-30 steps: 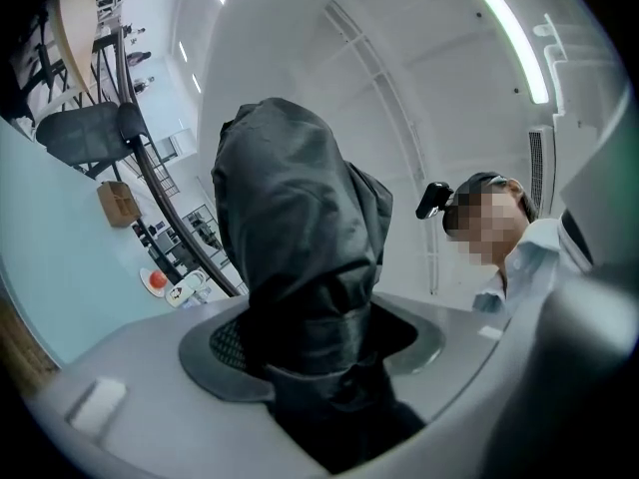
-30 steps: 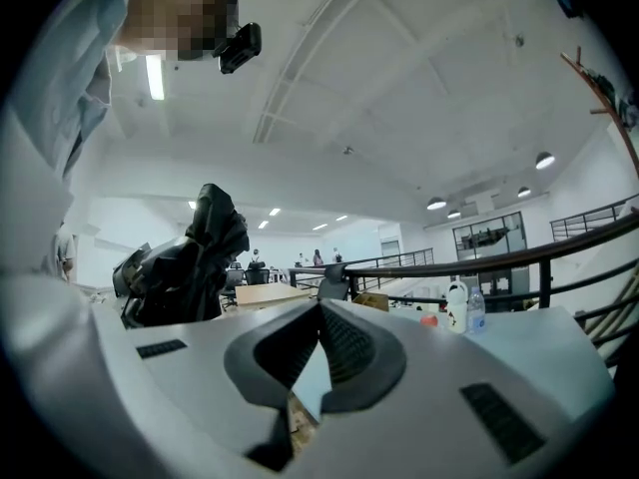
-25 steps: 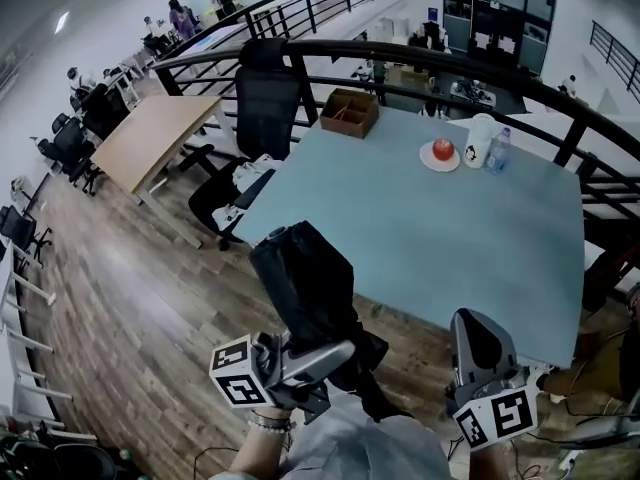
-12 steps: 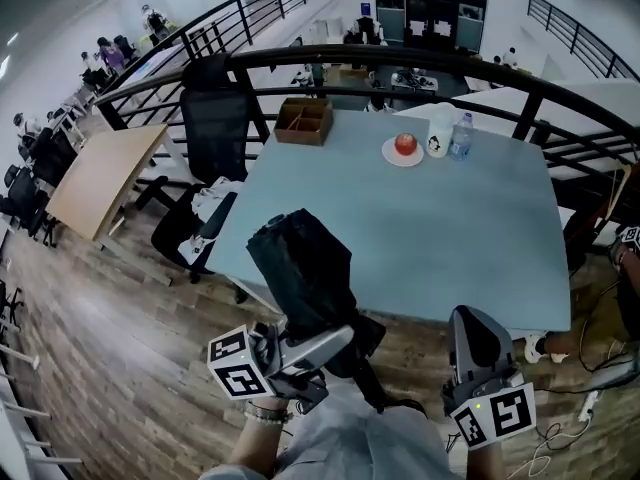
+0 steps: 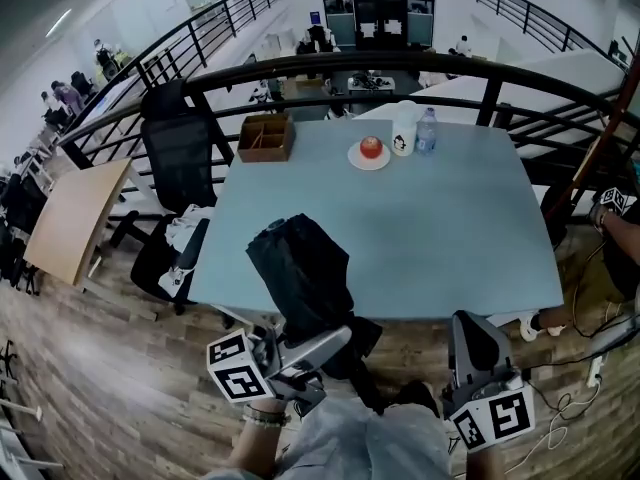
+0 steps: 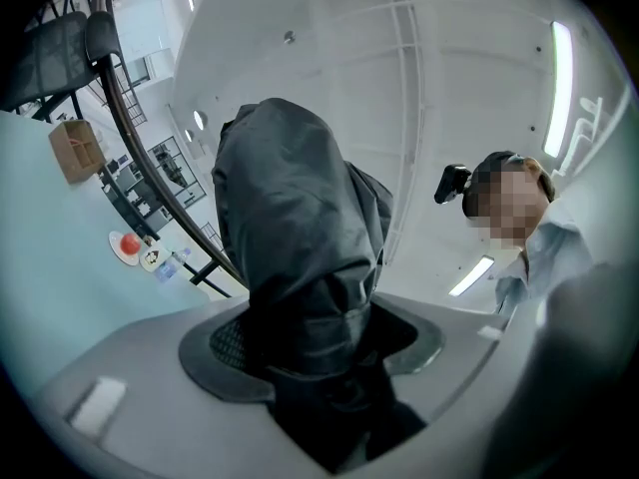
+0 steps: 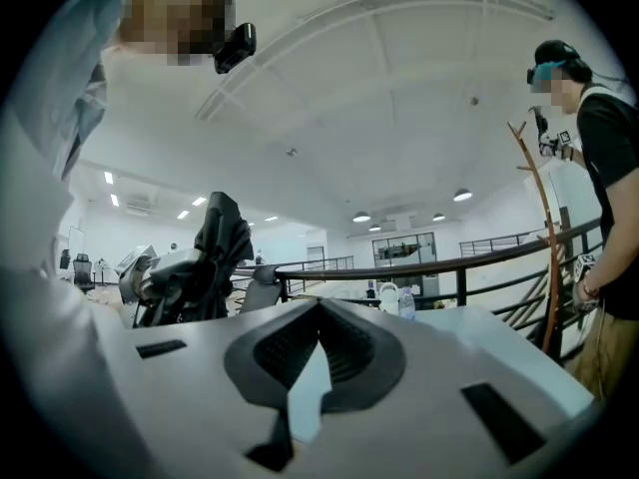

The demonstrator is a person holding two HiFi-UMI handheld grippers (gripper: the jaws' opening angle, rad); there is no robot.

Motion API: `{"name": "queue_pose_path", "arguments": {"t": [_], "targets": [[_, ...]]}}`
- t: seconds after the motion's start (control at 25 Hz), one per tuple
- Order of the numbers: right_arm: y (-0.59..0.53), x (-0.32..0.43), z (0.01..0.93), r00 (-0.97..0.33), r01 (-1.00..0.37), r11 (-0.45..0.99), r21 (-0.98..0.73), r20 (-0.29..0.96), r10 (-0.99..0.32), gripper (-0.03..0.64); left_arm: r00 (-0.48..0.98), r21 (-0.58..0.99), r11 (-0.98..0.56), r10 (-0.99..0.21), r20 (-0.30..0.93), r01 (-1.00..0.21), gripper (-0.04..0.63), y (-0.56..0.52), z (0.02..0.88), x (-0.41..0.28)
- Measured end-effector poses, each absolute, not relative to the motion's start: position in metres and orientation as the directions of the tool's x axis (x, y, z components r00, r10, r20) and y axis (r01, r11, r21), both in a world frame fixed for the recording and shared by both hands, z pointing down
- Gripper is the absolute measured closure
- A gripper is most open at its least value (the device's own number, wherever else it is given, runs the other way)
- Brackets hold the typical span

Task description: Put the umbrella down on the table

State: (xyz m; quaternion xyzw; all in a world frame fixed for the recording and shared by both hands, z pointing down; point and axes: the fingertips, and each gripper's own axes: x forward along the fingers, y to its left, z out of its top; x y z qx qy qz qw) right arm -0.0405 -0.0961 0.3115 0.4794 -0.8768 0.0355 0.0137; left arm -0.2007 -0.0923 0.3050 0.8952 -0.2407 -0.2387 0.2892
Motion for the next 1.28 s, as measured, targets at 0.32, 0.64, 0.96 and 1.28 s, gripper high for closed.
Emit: {"name": "queue_pose_path", "arguments": {"t": [0.32, 0.64, 0.96, 1.28], "targets": [[-0.108, -0.029, 0.304, -0.526, -0.851, 0.525, -0.025, 0.048, -0.849, 0.624, 0.772, 0.618, -0.725, -0.568, -0.284, -0.306, 0.318, -0.109, 0.305, -0.196], [-0.123, -0.019, 0.3, -0.551, -0.835, 0.551, -0.014, 0.042, -0.834, 0.624, 0.755, 0.598, -0.707, -0.609, -0.243, -0.378, 0.318, -0.121, 0.308, -0.192], [-0.136, -0.011, 0.298, -0.55, -0.835, 0.55, -0.013, 0.03, -0.834, 0.624, 0.751, 0.583, -0.709, -0.616, -0.238, -0.397, 0.318, -0.132, 0.306, -0.185], [-0.138, -0.008, 0.302, -0.547, -0.837, 0.547, -0.026, 0.03, -0.836, 0.624, 0.755, 0.589, -0.7, -0.619, -0.217, -0.405, 0.318, -0.136, 0.309, -0.185]]}}
